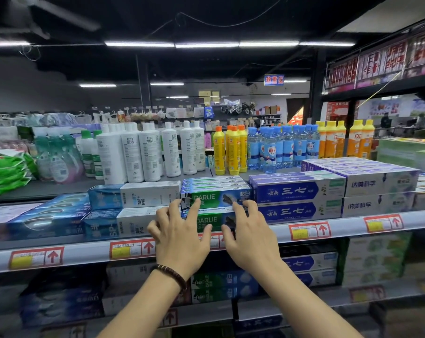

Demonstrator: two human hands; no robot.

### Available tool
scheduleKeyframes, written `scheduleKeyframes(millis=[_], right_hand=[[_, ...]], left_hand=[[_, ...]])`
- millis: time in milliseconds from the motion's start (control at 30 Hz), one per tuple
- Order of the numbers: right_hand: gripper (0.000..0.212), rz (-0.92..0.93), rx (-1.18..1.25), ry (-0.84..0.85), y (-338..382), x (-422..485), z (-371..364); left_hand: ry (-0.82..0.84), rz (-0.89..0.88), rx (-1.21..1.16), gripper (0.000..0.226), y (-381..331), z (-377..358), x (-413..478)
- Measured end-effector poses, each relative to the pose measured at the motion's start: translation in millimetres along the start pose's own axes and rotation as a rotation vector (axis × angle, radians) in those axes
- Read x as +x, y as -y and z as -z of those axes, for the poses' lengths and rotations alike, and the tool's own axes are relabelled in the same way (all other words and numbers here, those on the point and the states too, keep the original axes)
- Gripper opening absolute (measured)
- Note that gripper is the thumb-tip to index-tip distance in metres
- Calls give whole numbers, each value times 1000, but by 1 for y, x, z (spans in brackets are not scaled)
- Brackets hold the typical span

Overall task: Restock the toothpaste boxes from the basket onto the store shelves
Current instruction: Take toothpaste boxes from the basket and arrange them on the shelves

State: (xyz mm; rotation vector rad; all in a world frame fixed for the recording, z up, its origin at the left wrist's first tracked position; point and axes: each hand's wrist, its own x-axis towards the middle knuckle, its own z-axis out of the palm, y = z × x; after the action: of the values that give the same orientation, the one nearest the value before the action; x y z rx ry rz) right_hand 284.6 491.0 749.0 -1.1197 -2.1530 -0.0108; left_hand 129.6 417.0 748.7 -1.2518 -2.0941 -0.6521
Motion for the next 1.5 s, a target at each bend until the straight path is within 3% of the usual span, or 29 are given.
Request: scheduleKeyframes(millis=[433,800,1000,1167,1500], right_hand=[[52,81,138,-186,-9,-7,-4],[24,112,213,-334,9,-32,2],[21,92,210,-356,28,-57,2],[16,77,225,-371,52,-85,-1],[7,4,283,-290,96,-157,-9]], left_hand=[[-85,-14,-107,61,6,10,-7],[-217,-130,-251,31,22,29,-28],[-175,-130,-323,19,42,35,-49],[-158,-133,-384,25,64,43,-73],[-67,-161,-416,6,106,54,-128]])
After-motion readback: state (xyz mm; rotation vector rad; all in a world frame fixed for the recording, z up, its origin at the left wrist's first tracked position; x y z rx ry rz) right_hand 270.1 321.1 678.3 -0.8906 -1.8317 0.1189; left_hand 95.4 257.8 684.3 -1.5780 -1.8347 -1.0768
